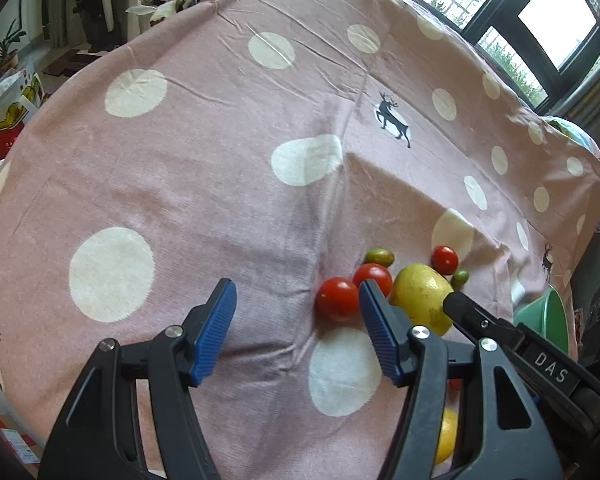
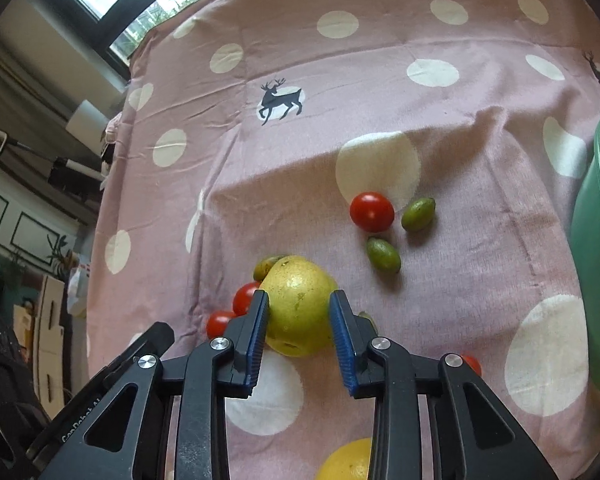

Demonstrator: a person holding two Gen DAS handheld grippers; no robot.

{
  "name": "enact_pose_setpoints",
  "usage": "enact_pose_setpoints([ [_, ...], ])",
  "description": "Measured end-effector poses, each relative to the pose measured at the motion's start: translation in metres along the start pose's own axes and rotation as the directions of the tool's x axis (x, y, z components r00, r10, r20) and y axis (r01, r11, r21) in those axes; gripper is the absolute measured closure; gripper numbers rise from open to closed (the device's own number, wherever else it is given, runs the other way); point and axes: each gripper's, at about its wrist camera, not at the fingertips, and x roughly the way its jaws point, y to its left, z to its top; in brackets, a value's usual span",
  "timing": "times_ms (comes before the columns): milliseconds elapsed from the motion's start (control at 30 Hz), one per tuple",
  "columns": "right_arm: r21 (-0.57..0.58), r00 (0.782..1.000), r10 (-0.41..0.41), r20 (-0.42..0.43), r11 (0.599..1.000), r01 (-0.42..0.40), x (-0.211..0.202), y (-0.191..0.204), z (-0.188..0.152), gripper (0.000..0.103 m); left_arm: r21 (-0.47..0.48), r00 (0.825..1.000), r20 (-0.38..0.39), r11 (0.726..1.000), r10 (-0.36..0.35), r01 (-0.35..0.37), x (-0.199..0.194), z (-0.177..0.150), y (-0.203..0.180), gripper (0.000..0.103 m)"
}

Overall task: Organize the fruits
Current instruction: 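Position the right gripper fingers around the yellow pear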

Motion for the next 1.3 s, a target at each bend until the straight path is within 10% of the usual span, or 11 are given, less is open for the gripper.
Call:
enact_pose_setpoints([
  [567,0.111,0.998,0.065,0.01,0.992,-0.065,0.009,-0.025,0.023,0.054,0.039,0.972,-0.053,0.972,-0.231,0.233,0.026,-0.008,-0.048,0.041],
  [1300,0.149,0.998,0.066,0.006,0.987,-0.066,0.001,-0.039,0.027,0.054,0.059,0.967,-0.024,0.965,-0.255,0.256,0.014,-0.008,-0.057,0.041],
])
